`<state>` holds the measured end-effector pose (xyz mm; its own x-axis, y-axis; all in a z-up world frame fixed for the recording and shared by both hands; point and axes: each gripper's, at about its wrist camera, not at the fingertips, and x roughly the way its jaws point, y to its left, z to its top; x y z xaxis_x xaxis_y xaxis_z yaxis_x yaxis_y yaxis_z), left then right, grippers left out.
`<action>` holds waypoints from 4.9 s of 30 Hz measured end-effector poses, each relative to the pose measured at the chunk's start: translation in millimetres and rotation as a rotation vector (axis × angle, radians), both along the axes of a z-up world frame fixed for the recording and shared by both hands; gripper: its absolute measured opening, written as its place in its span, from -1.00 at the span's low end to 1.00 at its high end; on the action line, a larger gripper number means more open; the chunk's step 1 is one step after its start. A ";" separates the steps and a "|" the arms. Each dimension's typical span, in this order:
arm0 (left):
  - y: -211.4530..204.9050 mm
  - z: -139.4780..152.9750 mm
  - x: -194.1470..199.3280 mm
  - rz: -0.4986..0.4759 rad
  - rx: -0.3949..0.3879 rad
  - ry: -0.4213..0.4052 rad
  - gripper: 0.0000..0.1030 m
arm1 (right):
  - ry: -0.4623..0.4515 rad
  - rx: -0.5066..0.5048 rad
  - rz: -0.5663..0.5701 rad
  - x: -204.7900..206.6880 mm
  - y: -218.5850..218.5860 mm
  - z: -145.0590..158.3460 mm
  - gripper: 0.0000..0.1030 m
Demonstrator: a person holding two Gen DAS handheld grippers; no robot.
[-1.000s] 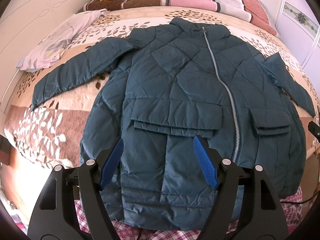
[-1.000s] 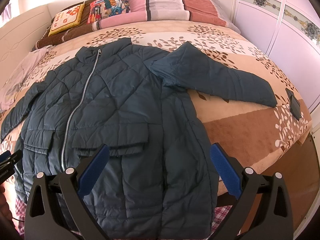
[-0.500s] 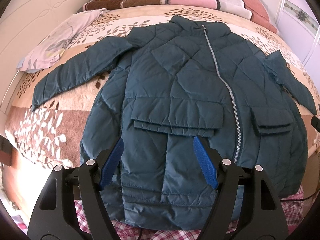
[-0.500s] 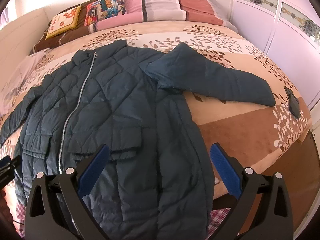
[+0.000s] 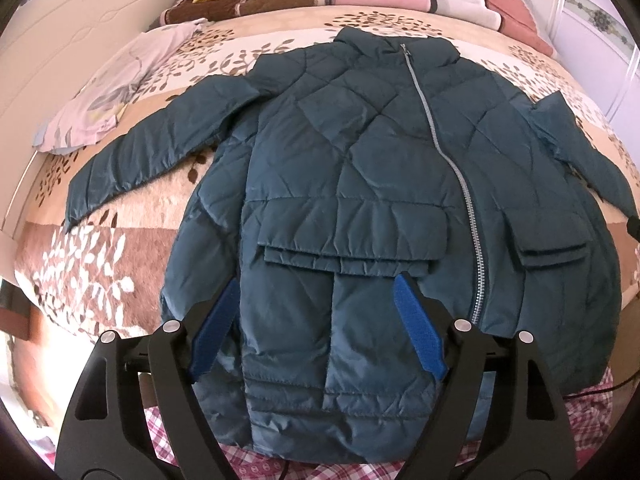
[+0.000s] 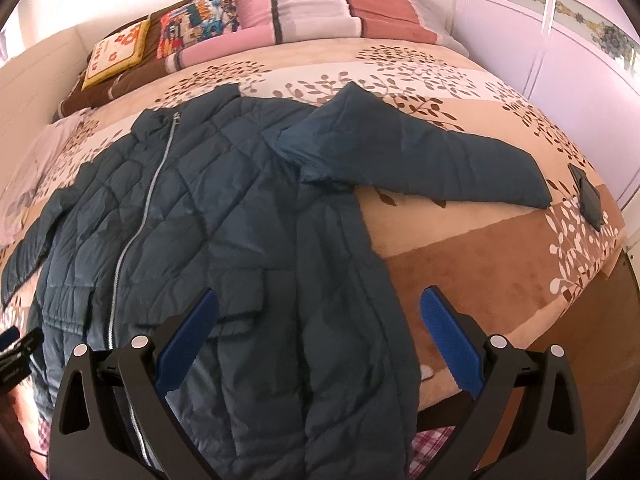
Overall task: Fold large clothes
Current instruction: 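Grasp the teal jacket sleeve cuff with the right gripper, then lift the held sleeve and fold it across the jacket front with the right gripper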
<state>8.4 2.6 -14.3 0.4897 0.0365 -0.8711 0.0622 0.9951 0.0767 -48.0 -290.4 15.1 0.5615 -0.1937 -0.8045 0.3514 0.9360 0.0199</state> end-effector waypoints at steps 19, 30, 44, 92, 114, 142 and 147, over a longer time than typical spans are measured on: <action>10.1 10.8 32.8 0.030 0.044 -0.010 0.53 | -0.007 0.243 -0.366 36.0 -190.5 -22.2 0.84; 5.1 18.7 46.0 0.025 0.065 -0.022 0.53 | 0.003 0.472 -0.573 26.4 -283.7 -64.7 0.21; -6.2 15.5 46.4 0.008 0.097 -0.002 0.53 | -0.134 0.562 -0.685 29.9 -326.1 -88.4 -0.05; 102.2 11.6 27.6 0.156 -0.103 -0.086 0.53 | 0.148 0.512 0.421 213.6 139.1 -62.3 -0.52; -35.3 50.4 67.2 -0.257 -0.104 -0.198 0.53 | 0.076 0.604 0.220 185.9 32.9 -60.4 0.39; 60.6 7.6 145.9 0.052 -0.172 -0.153 0.57 | -0.009 0.372 0.368 159.9 83.3 -10.5 0.40; 49.9 -11.9 192.6 0.111 -0.148 -0.128 0.57 | 0.018 0.377 0.229 114.4 20.4 -33.6 0.40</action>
<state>201.0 52.5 -26.3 0.5967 -0.0270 -0.8020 -0.0492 0.9963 -0.0702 66.4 -269.9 -18.5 0.5411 0.2430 -0.8051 0.1387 0.9185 0.3704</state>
